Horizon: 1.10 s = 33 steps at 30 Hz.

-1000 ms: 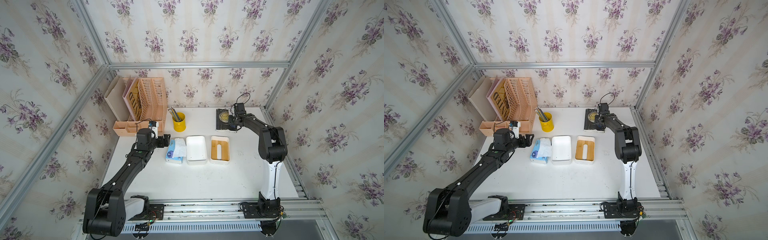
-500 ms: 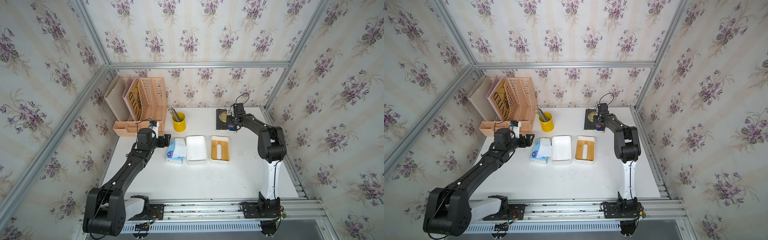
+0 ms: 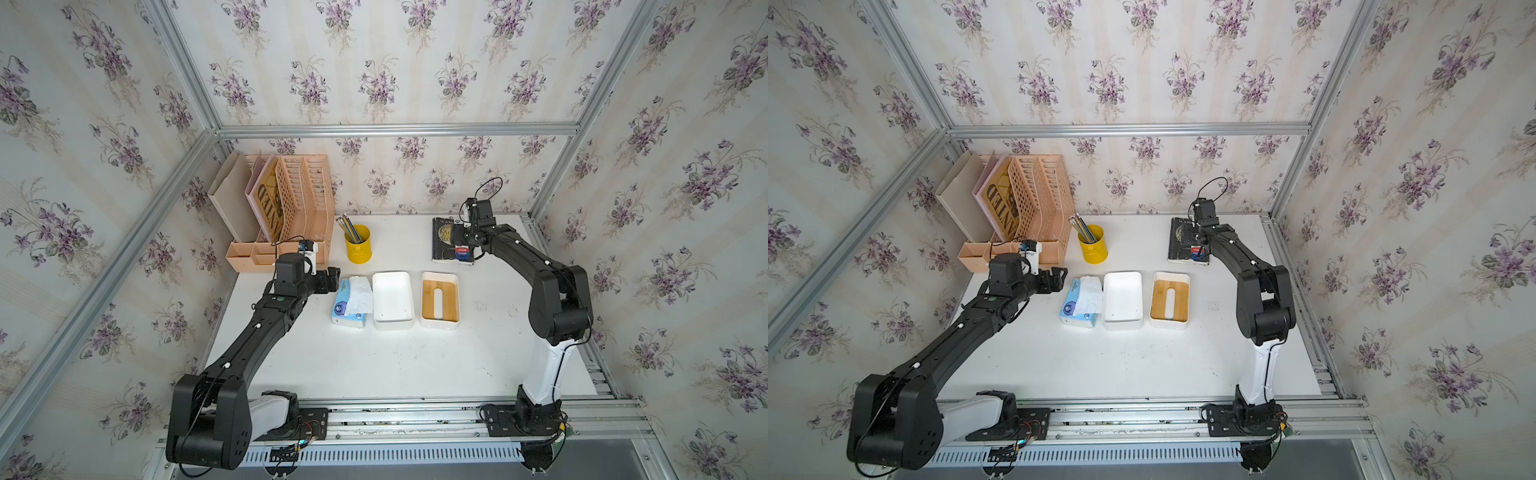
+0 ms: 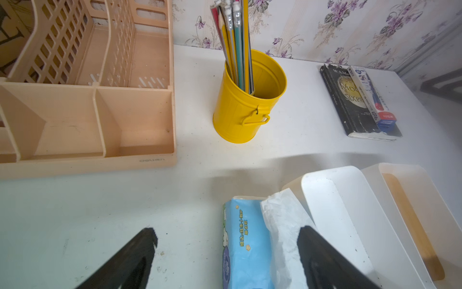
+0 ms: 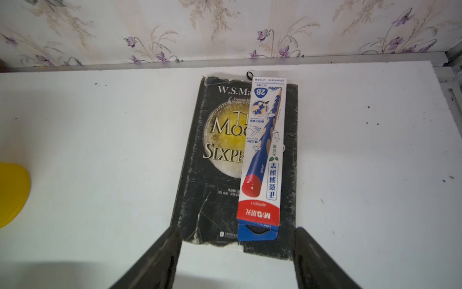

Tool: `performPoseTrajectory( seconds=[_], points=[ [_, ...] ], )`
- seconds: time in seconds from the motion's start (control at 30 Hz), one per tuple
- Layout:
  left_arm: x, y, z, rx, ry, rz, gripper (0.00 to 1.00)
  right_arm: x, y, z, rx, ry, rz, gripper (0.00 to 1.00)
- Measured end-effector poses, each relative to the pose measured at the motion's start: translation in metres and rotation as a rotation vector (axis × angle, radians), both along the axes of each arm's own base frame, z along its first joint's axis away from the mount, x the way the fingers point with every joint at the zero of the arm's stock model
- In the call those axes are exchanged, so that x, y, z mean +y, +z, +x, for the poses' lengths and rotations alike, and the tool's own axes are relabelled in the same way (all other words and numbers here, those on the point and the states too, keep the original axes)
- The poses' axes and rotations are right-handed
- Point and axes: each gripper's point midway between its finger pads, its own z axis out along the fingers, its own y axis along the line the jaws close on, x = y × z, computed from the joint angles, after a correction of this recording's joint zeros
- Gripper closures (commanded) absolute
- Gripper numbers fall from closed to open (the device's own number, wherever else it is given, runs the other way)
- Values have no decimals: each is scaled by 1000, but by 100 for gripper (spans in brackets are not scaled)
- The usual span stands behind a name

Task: Put the tissue paper into the tissue box
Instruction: Place the distractor at the center of the board, then pick up the paper towel from the center of the board.

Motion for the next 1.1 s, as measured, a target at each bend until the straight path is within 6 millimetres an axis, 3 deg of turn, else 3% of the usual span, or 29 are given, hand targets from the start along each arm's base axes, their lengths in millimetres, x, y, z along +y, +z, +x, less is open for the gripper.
performPoseTrajectory(
  seconds=[0.27,0.43,0.67,0.93,1.1],
  points=[
    [10,8,-21,150,28,45,8,35,44,-42,-57,89,21,33],
    [8,1,-42,255,8,43,10,66,53,-70,-39,180,40,35],
    [0,-13,-59,359,-34,18,11,79,59,-105,-3,235,92,36],
    [-3,-46,-52,460,-62,-12,26,91,79,-137,10,315,200,37],
    [-14,-58,-36,484,-100,-54,30,97,84,-152,33,350,249,38]
  ],
)
